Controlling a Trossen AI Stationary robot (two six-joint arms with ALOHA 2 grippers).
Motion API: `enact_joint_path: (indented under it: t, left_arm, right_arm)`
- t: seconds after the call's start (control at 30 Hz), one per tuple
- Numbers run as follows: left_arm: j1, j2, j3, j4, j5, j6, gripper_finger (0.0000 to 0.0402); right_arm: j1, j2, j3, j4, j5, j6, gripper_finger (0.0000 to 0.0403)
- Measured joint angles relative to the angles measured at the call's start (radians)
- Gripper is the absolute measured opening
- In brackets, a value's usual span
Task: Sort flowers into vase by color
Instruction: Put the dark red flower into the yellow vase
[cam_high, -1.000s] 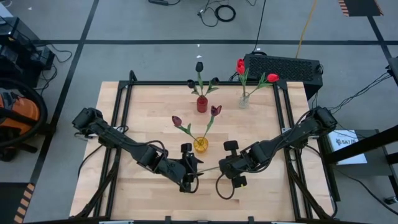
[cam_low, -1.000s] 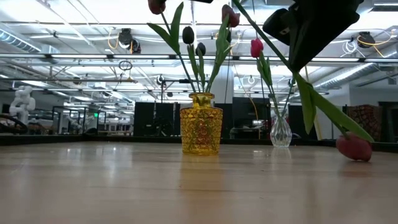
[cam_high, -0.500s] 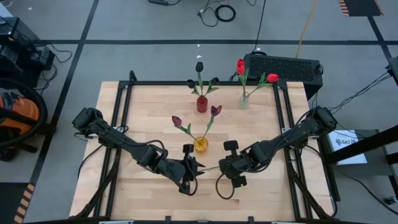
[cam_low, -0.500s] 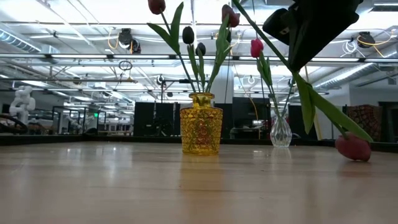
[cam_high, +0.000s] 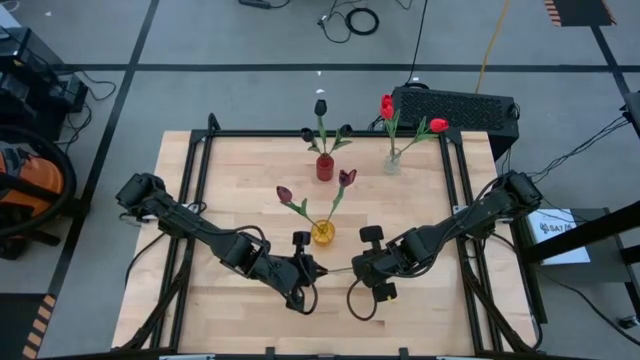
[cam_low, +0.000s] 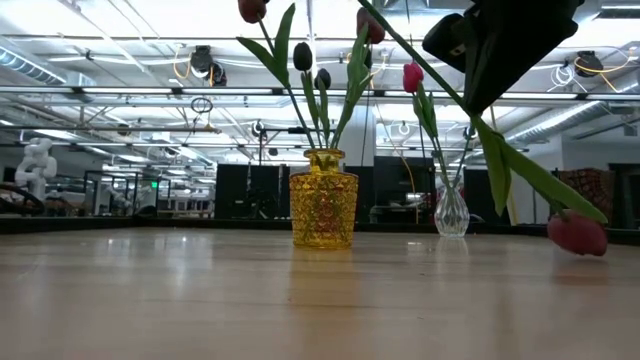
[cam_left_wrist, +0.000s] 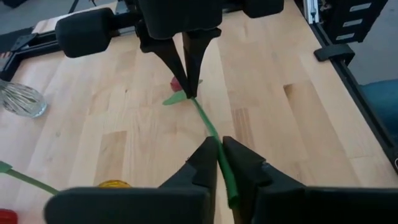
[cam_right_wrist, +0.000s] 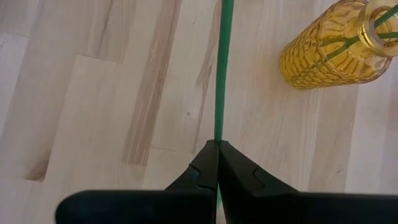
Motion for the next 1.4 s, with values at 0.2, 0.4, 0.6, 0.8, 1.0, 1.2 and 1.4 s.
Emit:
enact_joint_path:
  t: [0.2,0.4,0.6,0.8,1.0,1.2,1.4]
  left_arm:
    - [0.000,0.000,0.000,0.000,-0.002,0.020,0.0008]
    - [0.000,-0.010,0.000,-0.006,-0.002,0.021,0.0008]
    - [-0.018,-0.067,0.000,-0.052,-0.009,-0.019,0.0006]
    - [-0.064,-0.141,0.000,-0.202,-0.033,-0.137,0.0006]
    - [-0.142,-0.198,0.000,-0.185,-0.117,-0.141,0.0006]
    - [-0.207,-0.293,0.000,-0.174,-0.237,-0.138,0.0007]
    - [-0.273,-0.389,0.000,-0.108,-0.312,-0.026,0.0007]
  right_arm:
    - [0.000,0.000,0.000,0.010,0.000,0.016,0.0000]
    - [0.000,0.000,0.001,0.025,0.007,0.014,0.0020]
    - [0.000,-0.040,0.002,-0.012,0.141,-0.053,0.0051]
    - [0.021,-0.156,0.002,-0.045,0.209,-0.018,0.0074]
    - [0.076,-0.256,-0.074,-0.056,0.270,0.063,0.0083]
    - [0.145,-0.357,-0.266,0.009,0.331,0.192,0.0079]
    - [0.211,-0.425,-0.509,0.238,0.347,0.350,0.0077]
